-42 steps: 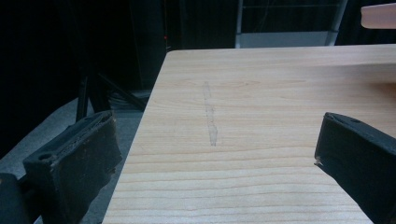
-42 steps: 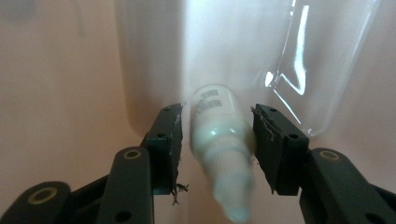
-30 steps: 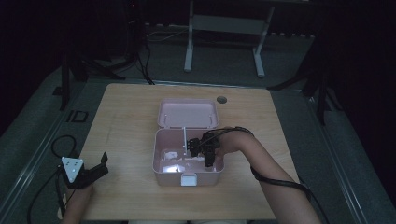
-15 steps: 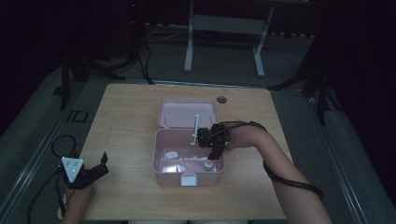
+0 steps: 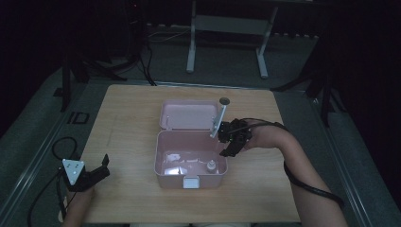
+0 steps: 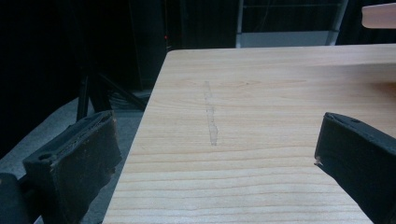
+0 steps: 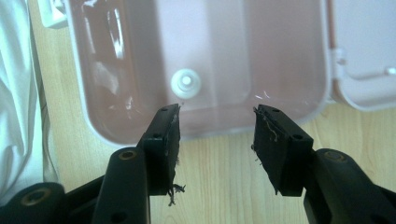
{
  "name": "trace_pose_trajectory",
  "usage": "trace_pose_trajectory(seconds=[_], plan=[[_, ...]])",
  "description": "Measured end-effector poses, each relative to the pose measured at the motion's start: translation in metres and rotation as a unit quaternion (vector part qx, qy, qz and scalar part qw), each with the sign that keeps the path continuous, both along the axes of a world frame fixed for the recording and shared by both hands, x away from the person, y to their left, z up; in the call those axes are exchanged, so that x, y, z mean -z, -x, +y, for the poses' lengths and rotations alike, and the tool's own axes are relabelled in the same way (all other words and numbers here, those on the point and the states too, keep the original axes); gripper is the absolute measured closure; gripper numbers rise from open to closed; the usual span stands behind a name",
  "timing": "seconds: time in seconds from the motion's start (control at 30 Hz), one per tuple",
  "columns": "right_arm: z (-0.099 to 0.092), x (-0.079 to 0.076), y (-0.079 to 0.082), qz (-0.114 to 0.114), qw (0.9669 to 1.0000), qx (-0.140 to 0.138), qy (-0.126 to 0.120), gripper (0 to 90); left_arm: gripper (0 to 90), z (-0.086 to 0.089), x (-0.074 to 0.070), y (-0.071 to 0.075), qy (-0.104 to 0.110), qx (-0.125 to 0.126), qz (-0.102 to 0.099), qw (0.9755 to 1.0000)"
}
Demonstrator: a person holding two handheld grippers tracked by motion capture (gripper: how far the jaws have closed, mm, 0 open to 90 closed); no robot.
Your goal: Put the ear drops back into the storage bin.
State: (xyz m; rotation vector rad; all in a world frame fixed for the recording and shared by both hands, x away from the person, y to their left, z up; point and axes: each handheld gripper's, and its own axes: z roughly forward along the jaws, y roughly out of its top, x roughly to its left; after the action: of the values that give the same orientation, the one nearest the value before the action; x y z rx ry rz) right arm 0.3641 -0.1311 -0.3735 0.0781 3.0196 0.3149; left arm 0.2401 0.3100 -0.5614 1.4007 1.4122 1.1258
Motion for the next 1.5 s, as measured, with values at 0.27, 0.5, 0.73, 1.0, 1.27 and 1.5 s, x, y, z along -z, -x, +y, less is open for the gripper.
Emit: trace_pose_trajectory(seconds=[0.27, 0.5, 0.73, 1.0, 1.27, 1.5], plan=[[-0.032, -0.002, -0.005, -0.014, 0.9988, 0.039, -0.027, 46.2, 0.3, 0.0, 0.0, 0.0, 0.0, 0.0, 0.001, 1.0], [-0.058, 0.016, -0.012, -0.013, 0.9946, 0.094, -0.041, 28.7, 0.3, 0.0, 0.0, 0.0, 0.0, 0.0, 0.001, 1.0], [-0.086, 0.04, -0.017, -0.011, 0.9866, 0.142, -0.08, 12.3, 0.3, 0.0, 0.0, 0.0, 0.0, 0.0, 0.001, 1.0], [-0.113, 0.074, -0.025, -0.02, 0.9696, 0.21, -0.125, 12.9, 0.3, 0.0, 0.0, 0.0, 0.0, 0.0, 0.001, 1.0], [-0.129, 0.111, -0.023, -0.035, 0.9515, 0.266, -0.151, 13.2, 0.3, 0.0, 0.0, 0.0, 0.0, 0.0, 0.001, 1.0], [-0.136, 0.134, -0.011, -0.073, 0.9318, 0.306, -0.181, 12.9, 0.3, 0.0, 0.0, 0.0, 0.0, 0.0, 0.001, 1.0]])
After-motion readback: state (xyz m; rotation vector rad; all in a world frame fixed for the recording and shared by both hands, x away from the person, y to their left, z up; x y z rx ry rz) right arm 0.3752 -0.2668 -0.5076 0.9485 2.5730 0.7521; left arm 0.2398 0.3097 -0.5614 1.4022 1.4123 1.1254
